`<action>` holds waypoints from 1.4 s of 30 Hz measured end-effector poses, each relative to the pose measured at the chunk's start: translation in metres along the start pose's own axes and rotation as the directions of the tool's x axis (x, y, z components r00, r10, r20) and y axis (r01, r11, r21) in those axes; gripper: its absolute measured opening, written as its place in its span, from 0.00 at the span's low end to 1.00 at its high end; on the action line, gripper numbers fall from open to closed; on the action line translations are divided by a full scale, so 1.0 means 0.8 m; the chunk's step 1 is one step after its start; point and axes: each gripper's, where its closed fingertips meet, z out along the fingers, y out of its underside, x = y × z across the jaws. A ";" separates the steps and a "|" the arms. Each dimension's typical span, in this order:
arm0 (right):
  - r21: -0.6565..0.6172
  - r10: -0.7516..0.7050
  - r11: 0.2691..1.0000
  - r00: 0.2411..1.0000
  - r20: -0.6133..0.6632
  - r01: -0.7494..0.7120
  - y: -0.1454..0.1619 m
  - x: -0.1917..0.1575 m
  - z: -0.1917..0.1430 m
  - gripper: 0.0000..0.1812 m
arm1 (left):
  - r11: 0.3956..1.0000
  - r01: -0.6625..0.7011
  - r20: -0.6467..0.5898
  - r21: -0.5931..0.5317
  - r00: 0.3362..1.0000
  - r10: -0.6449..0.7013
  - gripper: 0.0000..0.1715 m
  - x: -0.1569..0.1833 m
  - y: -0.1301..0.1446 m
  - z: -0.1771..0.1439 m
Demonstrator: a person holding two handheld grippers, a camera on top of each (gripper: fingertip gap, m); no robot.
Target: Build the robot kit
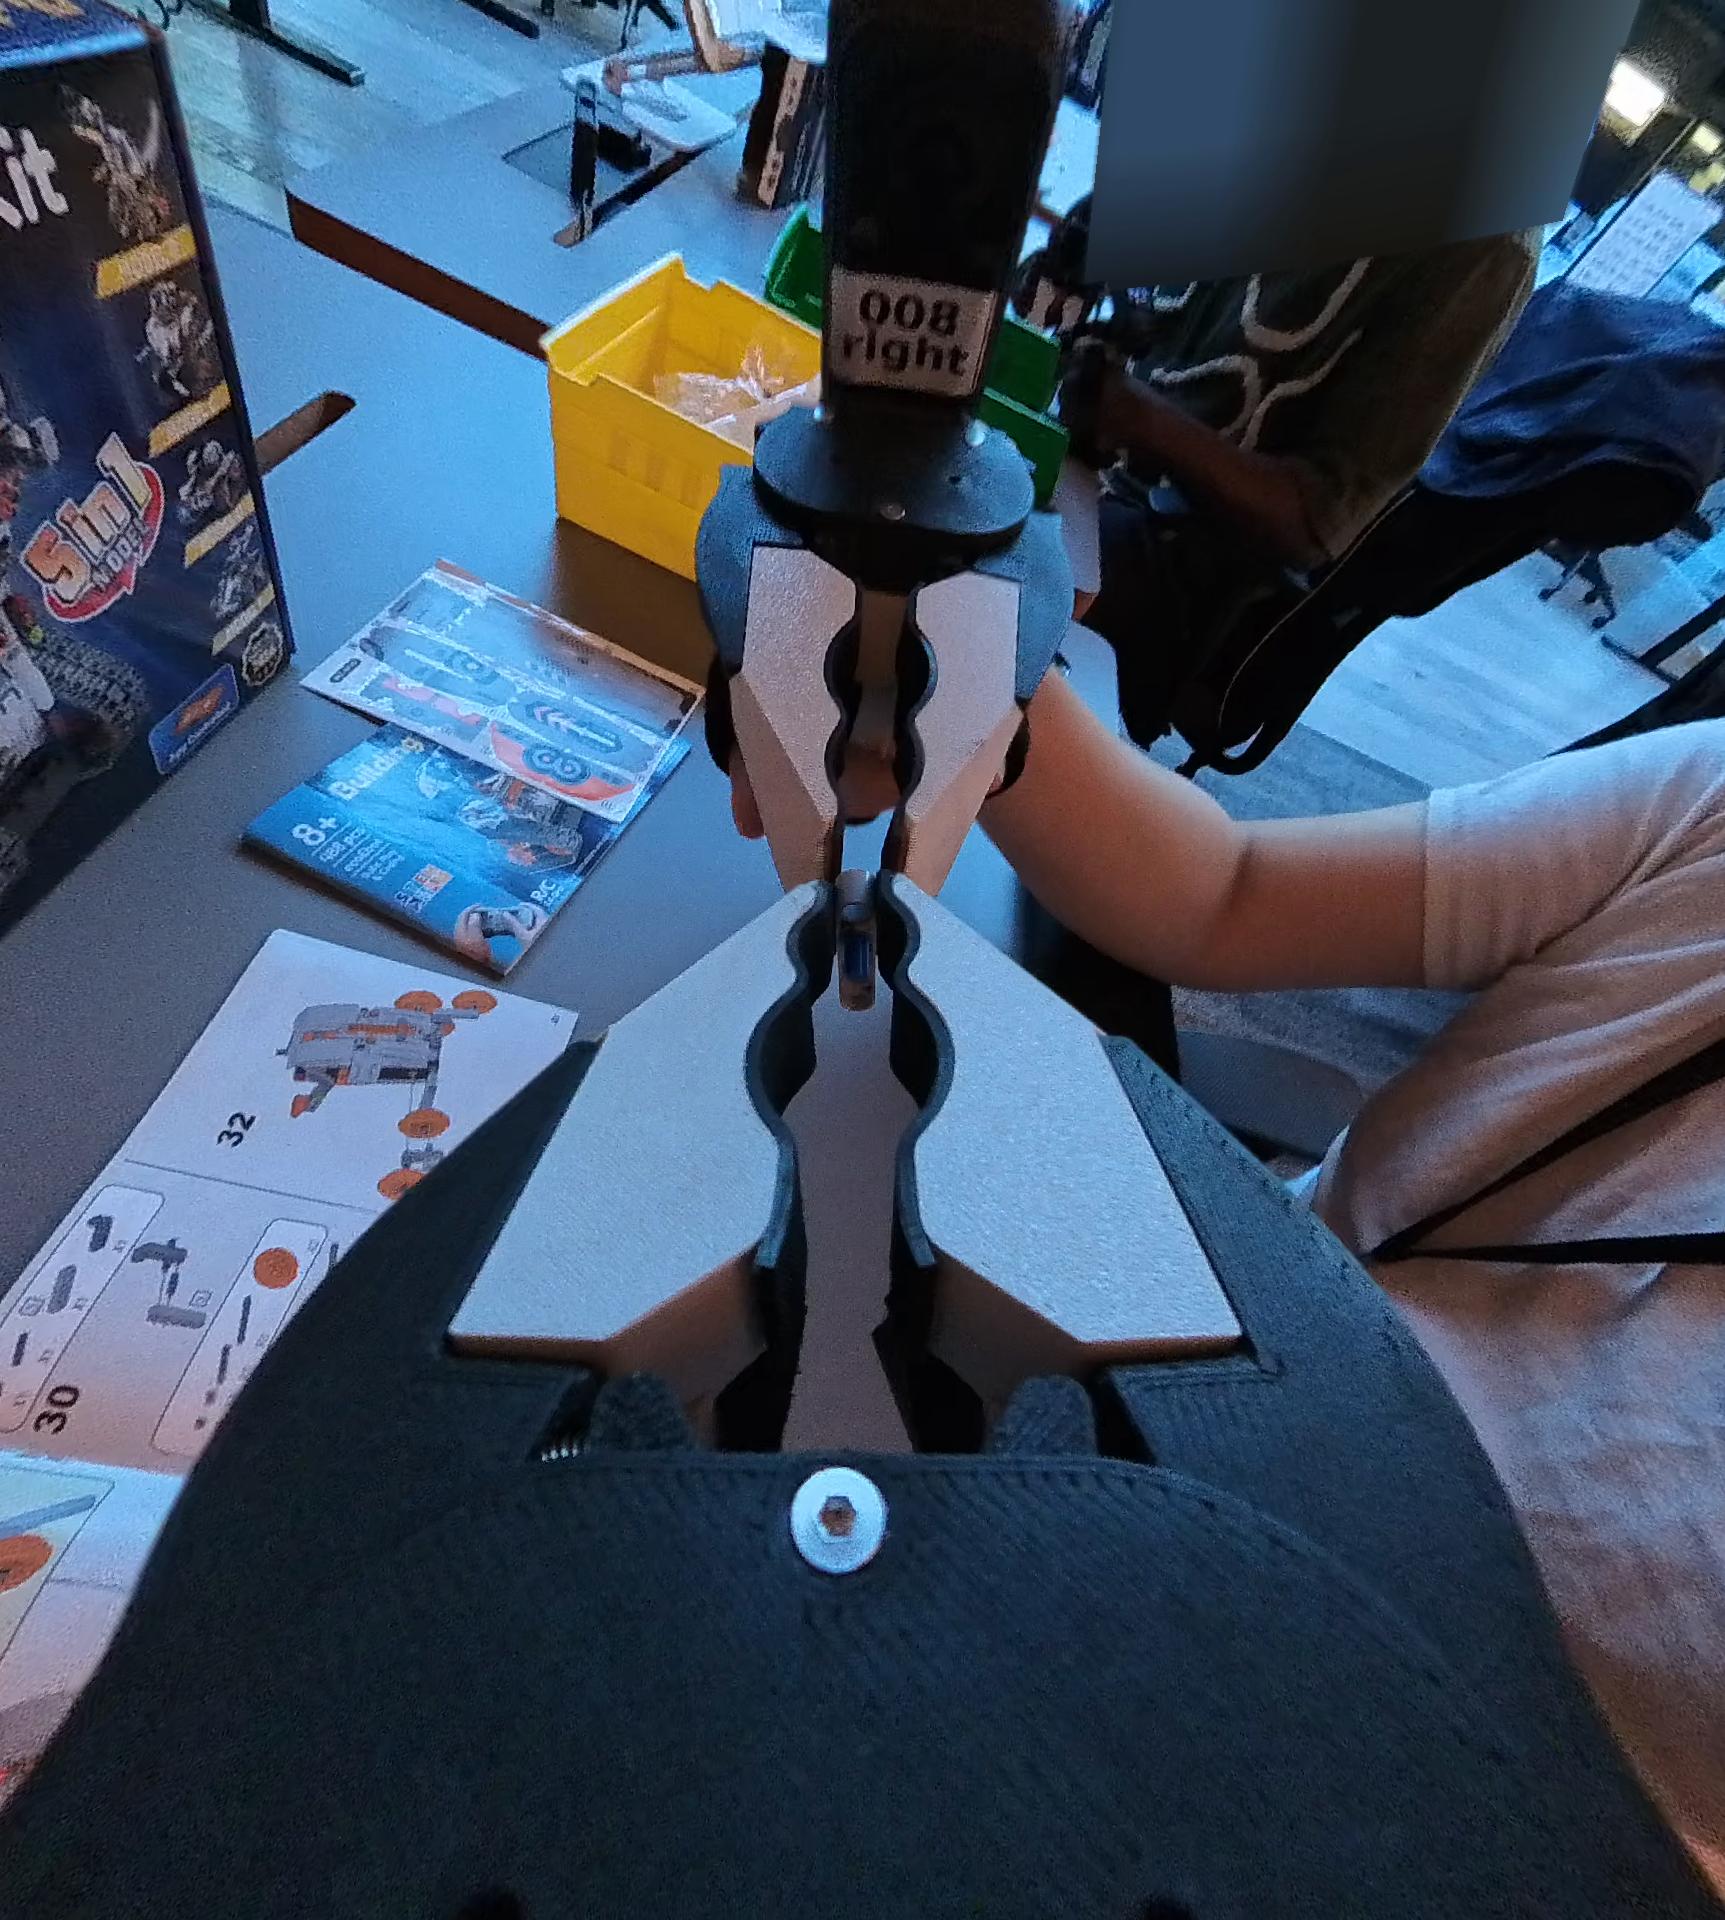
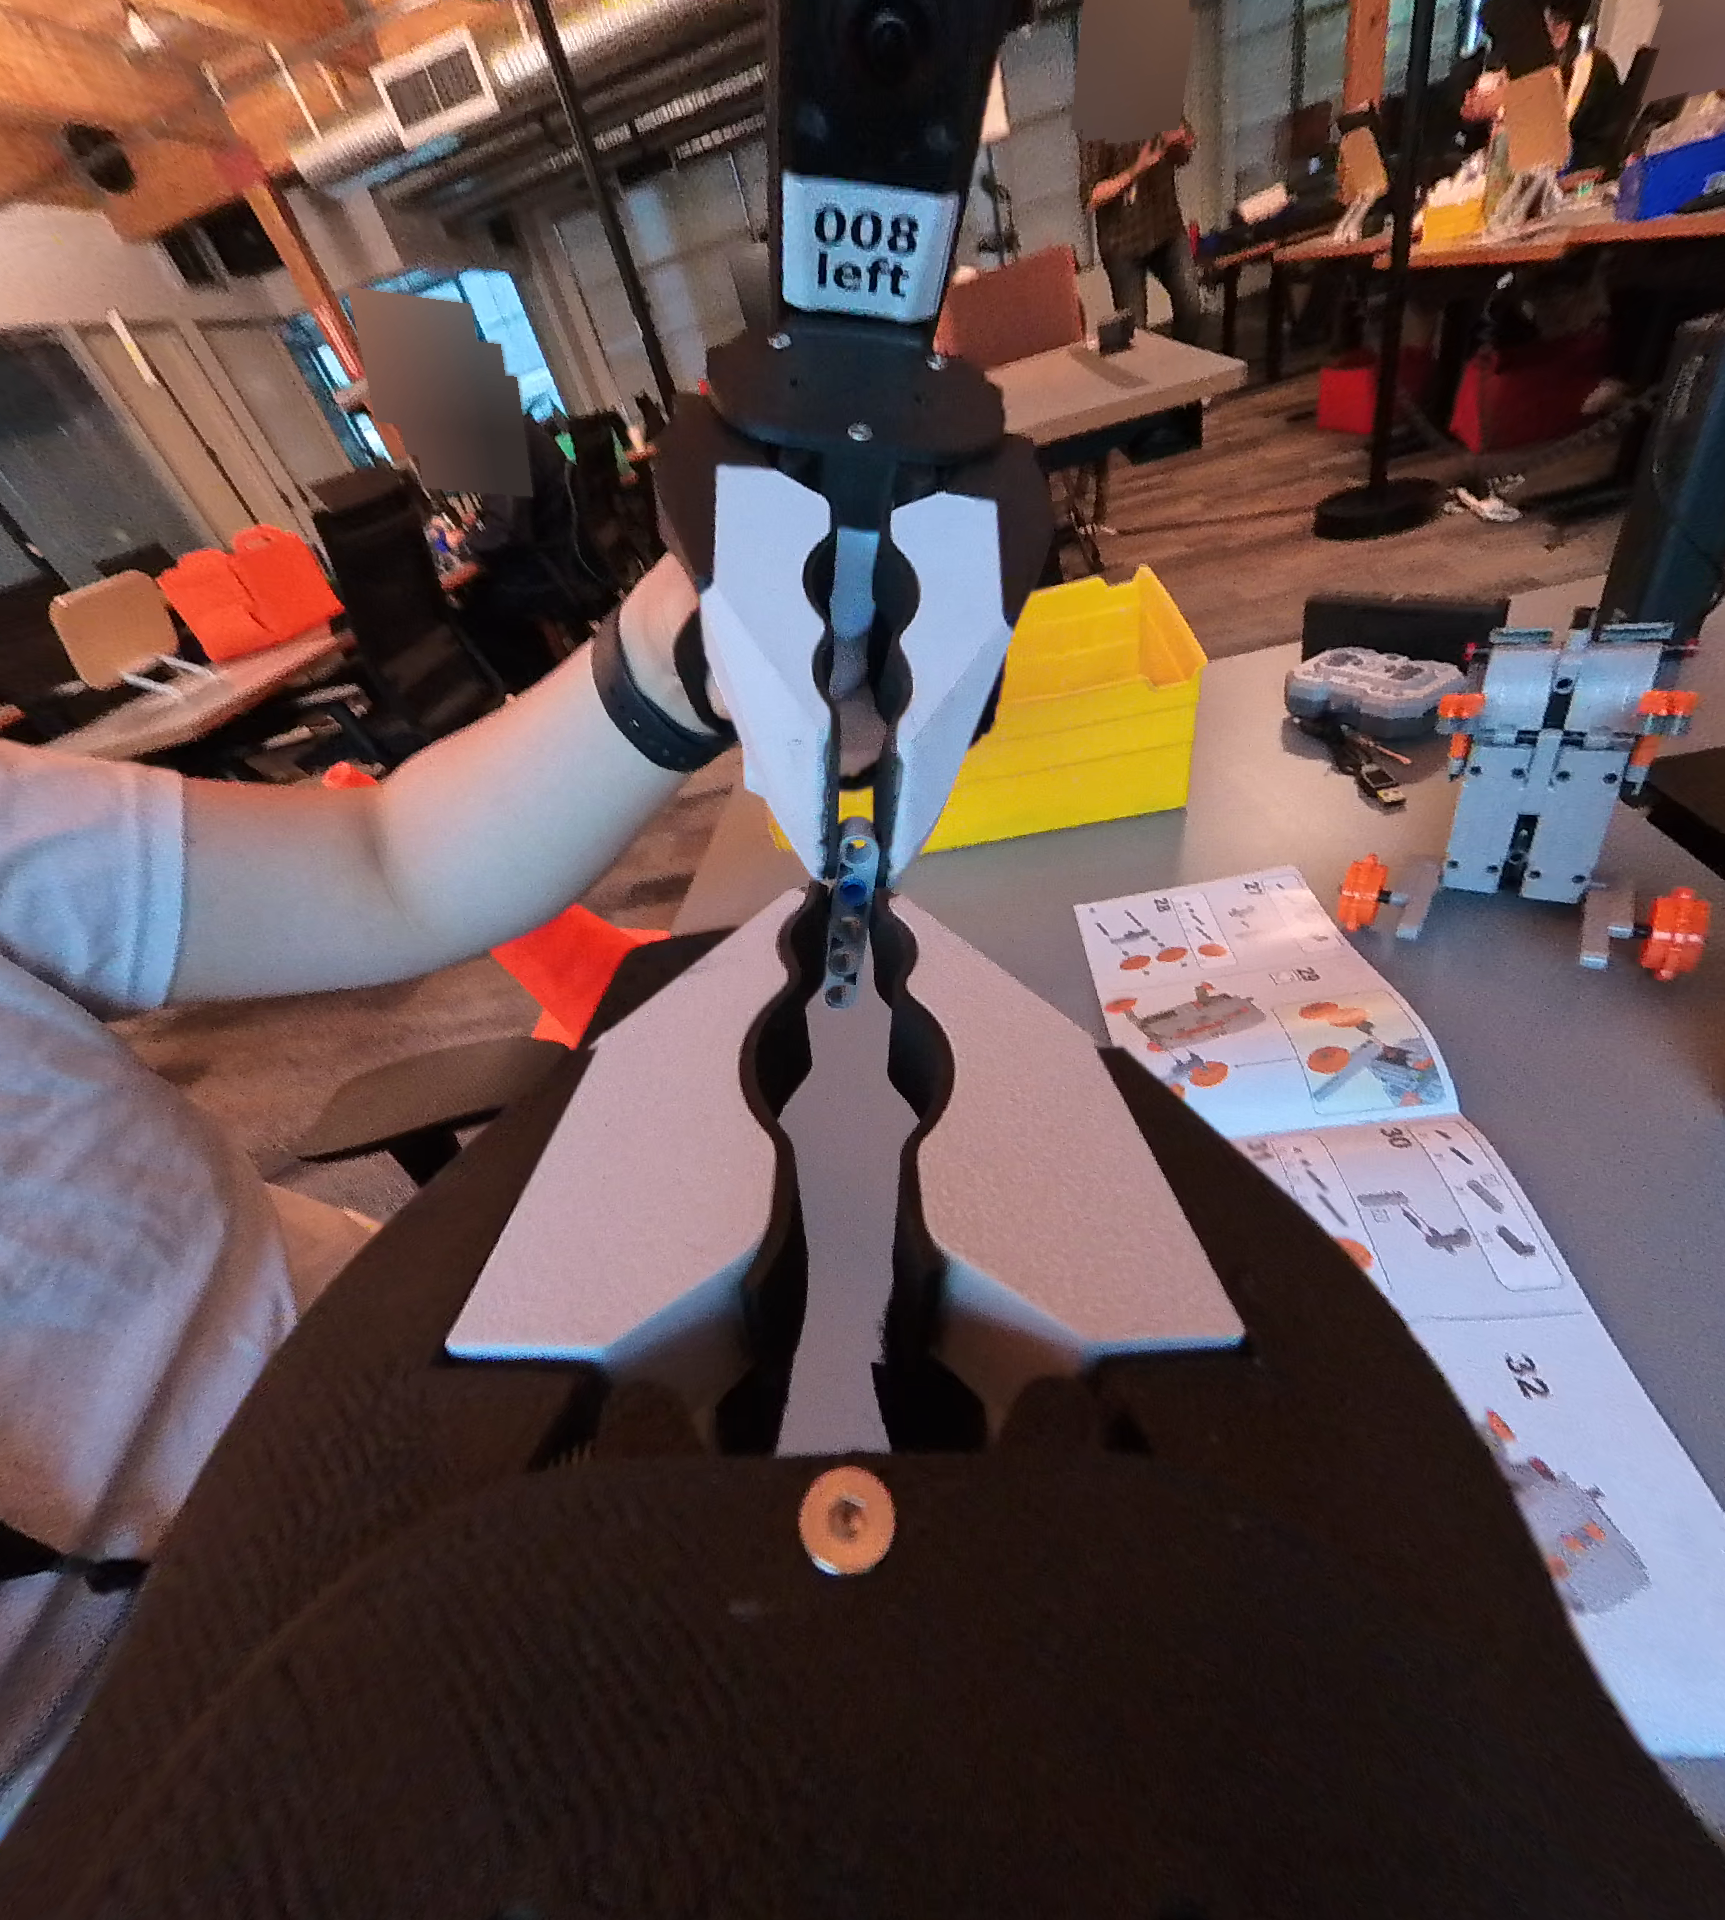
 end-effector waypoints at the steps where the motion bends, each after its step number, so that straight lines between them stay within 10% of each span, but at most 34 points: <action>1: 0.023 0.011 1.000 1.000 0.013 -0.012 -0.004 -0.001 -0.001 0.03 | 1.000 0.009 -0.013 0.021 1.000 -0.008 0.02 0.001 -0.004 -0.001; 4: 0.115 0.012 0.993 1.000 0.017 -0.014 -0.020 0.003 -0.008 0.03 | 0.983 0.048 0.035 0.175 0.998 -0.055 0.27 -0.014 -0.027 -0.014; 14: 0.316 0.072 0.944 0.994 0.086 -0.095 -0.047 0.010 -0.024 0.02 | 0.939 -0.041 0.092 0.343 0.996 0.010 0.14 -0.012 -0.014 0.010; 22: 0.328 0.120 0.929 0.978 0.171 -0.172 -0.044 0.011 -0.030 0.03 | 0.939 -0.012 0.018 0.344 1.000 0.007 0.02 -0.006 -0.021 0.019; 42: 0.281 0.095 0.952 0.990 0.101 -0.120 -0.040 0.016 -0.047 0.03 | 0.990 0.046 0.155 0.132 0.986 -0.067 0.14 -0.038 0.040 0.021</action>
